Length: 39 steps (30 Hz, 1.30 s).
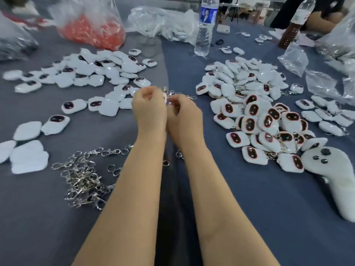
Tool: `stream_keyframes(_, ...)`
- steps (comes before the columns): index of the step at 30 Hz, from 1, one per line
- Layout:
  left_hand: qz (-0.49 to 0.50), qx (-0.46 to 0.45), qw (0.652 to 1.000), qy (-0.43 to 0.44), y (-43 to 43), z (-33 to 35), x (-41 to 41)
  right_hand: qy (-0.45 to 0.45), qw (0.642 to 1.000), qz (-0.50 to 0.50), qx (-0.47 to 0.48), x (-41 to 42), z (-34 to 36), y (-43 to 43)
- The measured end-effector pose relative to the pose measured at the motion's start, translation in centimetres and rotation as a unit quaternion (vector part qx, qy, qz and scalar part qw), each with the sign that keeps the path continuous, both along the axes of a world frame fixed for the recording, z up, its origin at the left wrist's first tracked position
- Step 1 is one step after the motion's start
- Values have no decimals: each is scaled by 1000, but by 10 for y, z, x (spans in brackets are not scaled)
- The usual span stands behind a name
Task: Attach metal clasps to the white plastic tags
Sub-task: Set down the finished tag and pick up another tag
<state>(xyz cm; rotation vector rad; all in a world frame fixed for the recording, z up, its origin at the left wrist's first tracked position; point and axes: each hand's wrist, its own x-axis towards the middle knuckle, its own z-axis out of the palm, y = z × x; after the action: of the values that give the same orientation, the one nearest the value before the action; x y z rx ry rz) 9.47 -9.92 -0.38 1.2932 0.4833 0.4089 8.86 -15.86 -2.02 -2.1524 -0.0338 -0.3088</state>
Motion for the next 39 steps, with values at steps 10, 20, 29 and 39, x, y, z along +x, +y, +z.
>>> stream_keyframes(10,43,-77,995,45,69,-5,2,131,970,3,-204,39,-22,73)
stream_keyframes(20,28,-58,997,48,71,-10,-7,14,995,-37,-90,29,-16,51)
stream_keyframes(29,-110,-20,994,21,63,-12,-41,26,988,133,79,-22,5,32)
stream_keyframes(39,-29,-95,995,-2,73,-23,-61,56,995,76,-8,-27,-20,21)
